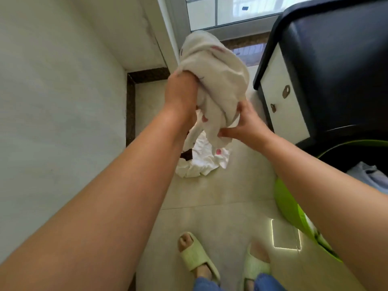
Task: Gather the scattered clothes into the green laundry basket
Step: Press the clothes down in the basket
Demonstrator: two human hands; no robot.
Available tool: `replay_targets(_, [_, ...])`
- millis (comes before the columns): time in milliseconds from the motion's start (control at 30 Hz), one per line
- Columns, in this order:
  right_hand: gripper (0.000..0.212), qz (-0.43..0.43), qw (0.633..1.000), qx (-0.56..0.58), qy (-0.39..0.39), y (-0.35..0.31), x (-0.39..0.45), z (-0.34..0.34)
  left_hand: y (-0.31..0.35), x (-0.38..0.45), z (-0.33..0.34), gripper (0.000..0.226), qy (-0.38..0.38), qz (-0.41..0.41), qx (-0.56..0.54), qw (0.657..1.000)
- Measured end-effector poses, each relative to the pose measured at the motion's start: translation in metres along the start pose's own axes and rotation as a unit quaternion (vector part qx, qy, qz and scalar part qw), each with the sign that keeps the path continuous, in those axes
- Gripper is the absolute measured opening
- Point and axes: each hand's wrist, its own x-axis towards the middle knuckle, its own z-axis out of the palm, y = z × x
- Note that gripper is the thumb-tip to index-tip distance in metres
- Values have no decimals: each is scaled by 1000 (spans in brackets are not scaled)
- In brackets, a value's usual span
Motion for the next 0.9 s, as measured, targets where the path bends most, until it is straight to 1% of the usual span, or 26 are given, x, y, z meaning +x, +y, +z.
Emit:
replay_targets(67, [121,-7,998,50,-35,8,1,8,12,-19,8,30,-19,-47,-115,992])
replay_targets(100, [113,-11,996,74,-48,13,-1,13,15,-24,11,28,-39,-57,-172,983])
replay_targets(133, [101,6,993,106,-46,6,-6,16,19,-30,13,27,-60,-70,-214,972])
replay_targets(167, [82,33,990,125,-49,-15,-20,13,21,-35,11,28,-82,-86,-249,961])
replay_targets(200, [55,50,987,143,-52,-28,-34,10,24,-39,8,29,-99,-103,-278,950])
replay_targets(233, [25,82,980,160,-89,-33,-42,10,25,-41,4,30,-110,-116,-302,940])
replay_targets(267, [19,110,968,190,-118,-25,-48,8,26,-44,0,32,-112,-123,-323,932])
replay_targets(300, [21,144,952,244,-115,-10,-54,9,25,-45,-5,33,-117,-118,-337,927])
replay_targets(333, [14,201,923,310,-102,-7,-58,6,22,-46,-12,34,-109,-116,-342,926])
replay_targets(367, [8,230,889,390,-73,-14,-63,3,17,-46,-21,33,-94,-116,-340,928])
replay_targets(400, [10,222,838,497,-42,-18,-66,-2,10,-45,-30,33,-80,-123,-340,929])
replay_targets(433, [17,200,786,584,-18,-16,-66,-5,1,-44,-38,34,-71,-137,-343,926])
replay_targets(467, [29,189,747,637,9,-18,-69,-12,-8,-45,-46,37,-56,-156,-348,923])
replay_targets(500, [39,182,730,658,16,-21,-73,-19,-21,-44,-52,40,-29,-173,-348,921])
replay_targets(567, [50,167,722,672,-14,-25,-76,-34,-43,-48,-57,40,5,-209,-338,918])
replay_targets(633, [50,153,735,658,-59,-28,-79,-45,-61,-53,-55,34,46,-240,-310,919])
replay_targets(667, [48,161,744,646,-59,-29,-83,-50,-70,-57,-50,31,48,-258,-280,923])
replay_targets(733, [45,166,746,643,-56,-39,-94,-59,-84,-67,-38,34,32,-286,-187,939])
replay_targets(767, [46,172,740,648,-58,-44,-101,-63,-92,-70,-33,37,26,-299,-142,943])
replay_targets(800, [48,179,736,649,-71,-49,-108,-64,-99,-72,-29,45,-3,-309,-112,945])
replay_targets(833, [49,184,725,660,-72,-47,-119,-76,-105,-75,-12,52,-54,-309,-88,946])
replay_targets(867, [50,191,731,652,-68,-49,-127,-78,-111,-76,-7,59,-88,-306,-112,941])
replay_targets(900, [53,194,724,660,-53,-47,-140,-89,-112,-81,10,61,-113,-306,-151,933])
